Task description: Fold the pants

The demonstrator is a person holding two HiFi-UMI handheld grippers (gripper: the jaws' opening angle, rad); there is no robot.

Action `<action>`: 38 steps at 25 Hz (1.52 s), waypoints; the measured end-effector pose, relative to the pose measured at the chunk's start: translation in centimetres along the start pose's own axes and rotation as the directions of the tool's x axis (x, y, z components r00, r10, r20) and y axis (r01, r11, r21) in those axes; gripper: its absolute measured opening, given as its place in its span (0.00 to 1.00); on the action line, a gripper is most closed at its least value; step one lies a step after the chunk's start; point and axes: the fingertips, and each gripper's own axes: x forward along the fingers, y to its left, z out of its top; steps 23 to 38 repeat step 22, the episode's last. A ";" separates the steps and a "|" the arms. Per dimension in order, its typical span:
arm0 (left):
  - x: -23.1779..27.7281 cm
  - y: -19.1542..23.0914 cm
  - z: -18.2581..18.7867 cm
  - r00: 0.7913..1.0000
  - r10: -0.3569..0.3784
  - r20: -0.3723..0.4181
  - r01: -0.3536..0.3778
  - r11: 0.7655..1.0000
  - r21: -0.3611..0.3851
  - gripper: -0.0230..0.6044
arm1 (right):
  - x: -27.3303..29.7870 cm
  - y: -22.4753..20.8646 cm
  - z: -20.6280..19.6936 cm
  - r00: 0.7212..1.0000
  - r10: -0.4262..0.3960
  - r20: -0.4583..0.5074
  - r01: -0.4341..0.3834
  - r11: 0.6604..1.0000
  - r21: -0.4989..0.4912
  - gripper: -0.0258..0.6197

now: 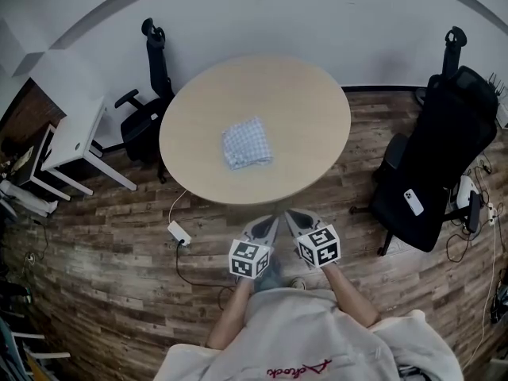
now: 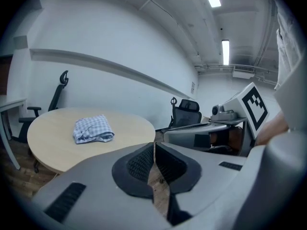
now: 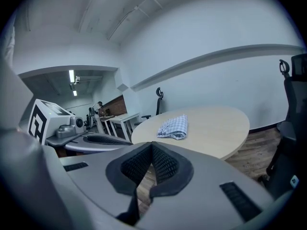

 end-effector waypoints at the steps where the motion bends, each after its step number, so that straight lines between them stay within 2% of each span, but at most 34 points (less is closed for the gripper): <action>1: -0.2 -0.3 -0.2 1.000 0.005 0.008 -0.005 1.000 -0.019 0.10 | -0.4 0.1 -0.2 1.000 -0.004 0.001 0.004 1.000 0.002 0.08; 4: -0.7 -1.1 -1.0 1.000 0.005 0.014 -0.004 0.999 -0.045 0.10 | -1.3 0.4 -0.7 1.000 -0.011 0.001 0.011 1.000 0.015 0.08; 22: -1.1 -1.9 -2.2 1.000 -0.022 -0.018 0.022 1.000 0.000 0.10 | -2.3 0.2 -1.0 0.999 -0.052 0.005 0.052 0.999 0.012 0.08; 38: -1.1 -1.9 -2.2 1.000 -0.022 -0.018 0.022 1.000 0.000 0.10 | -2.3 0.2 -1.0 0.999 -0.052 0.005 0.052 0.999 0.012 0.08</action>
